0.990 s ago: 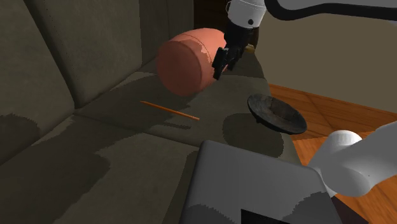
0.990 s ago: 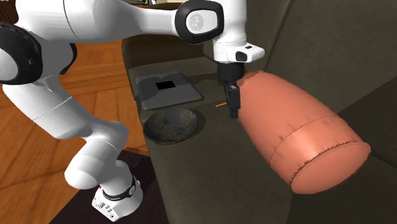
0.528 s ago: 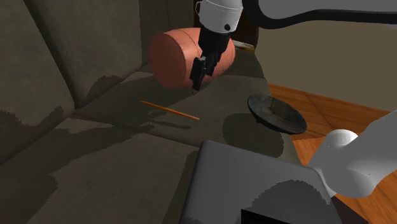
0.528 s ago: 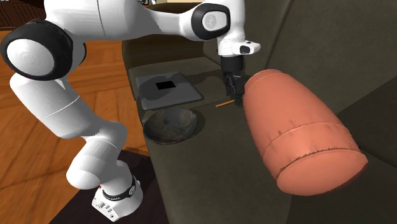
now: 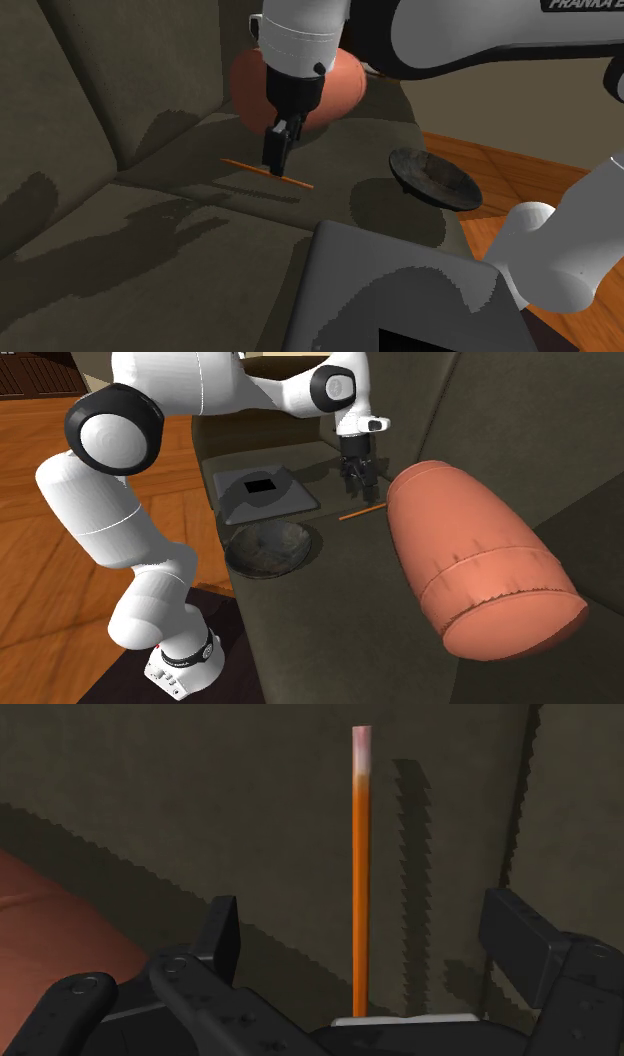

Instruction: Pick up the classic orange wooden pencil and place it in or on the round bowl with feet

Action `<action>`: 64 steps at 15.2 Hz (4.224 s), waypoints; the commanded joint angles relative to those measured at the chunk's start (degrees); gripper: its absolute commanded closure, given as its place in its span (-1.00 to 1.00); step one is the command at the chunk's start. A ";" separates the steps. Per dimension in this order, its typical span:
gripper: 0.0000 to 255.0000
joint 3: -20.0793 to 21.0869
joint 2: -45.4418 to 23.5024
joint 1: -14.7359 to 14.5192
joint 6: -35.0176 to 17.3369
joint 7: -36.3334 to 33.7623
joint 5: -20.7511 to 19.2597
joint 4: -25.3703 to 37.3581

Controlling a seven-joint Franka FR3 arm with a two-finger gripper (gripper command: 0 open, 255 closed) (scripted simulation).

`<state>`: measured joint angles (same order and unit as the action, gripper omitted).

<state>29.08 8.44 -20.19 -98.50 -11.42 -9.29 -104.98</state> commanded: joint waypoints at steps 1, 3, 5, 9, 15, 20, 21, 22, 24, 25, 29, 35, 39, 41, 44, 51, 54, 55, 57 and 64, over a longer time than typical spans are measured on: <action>-1.00 0.60 -0.85 -0.40 -0.71 0.03 -0.61 -0.24; -1.00 0.44 -0.77 -0.30 -2.25 0.02 -0.63 -1.83; -1.00 0.30 -0.74 -0.21 -3.79 -0.02 -0.69 -3.36; -1.00 0.13 -0.79 -0.08 -5.75 -0.09 -0.81 -5.25; -1.00 0.14 -0.79 -0.08 -5.74 -0.09 -0.81 -5.25; 1.00 0.14 -0.79 -0.08 -5.74 -0.09 -0.81 -5.25; 1.00 0.14 -0.80 -0.08 -5.74 -0.09 -0.81 -5.24; 1.00 0.14 -0.80 -0.09 -5.73 -0.10 -0.81 -5.23; 1.00 0.13 -0.83 -0.07 -5.78 -0.09 -0.83 -5.26; 1.00 0.14 -0.80 -0.08 -5.75 -0.09 -0.81 -5.25; 1.00 0.11 -0.80 -0.05 -2.76 0.51 -0.69 -2.20; 1.00 0.18 -1.23 -0.01 1.83 1.25 -0.77 2.83; 1.00 0.31 -1.83 0.00 4.96 1.64 -1.01 6.50; 1.00 0.40 -2.23 -0.01 6.56 1.80 -1.18 8.45; 1.00 0.58 -2.95 -0.05 9.01 2.01 -1.52 11.52; 1.00 0.24 -1.82 0.21 12.96 3.37 -1.01 14.68; 1.00 -2.39 6.21 0.78 11.99 6.72 2.38 7.18; 1.00 -3.33 8.73 0.75 11.89 7.79 3.27 4.93; 1.00 -5.23 13.56 0.49 11.94 9.83 4.70 0.76; 1.00 -11.62 28.90 -1.33 14.49 16.05 6.84 -11.01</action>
<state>18.59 34.92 -21.23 -84.59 3.53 -2.60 -114.25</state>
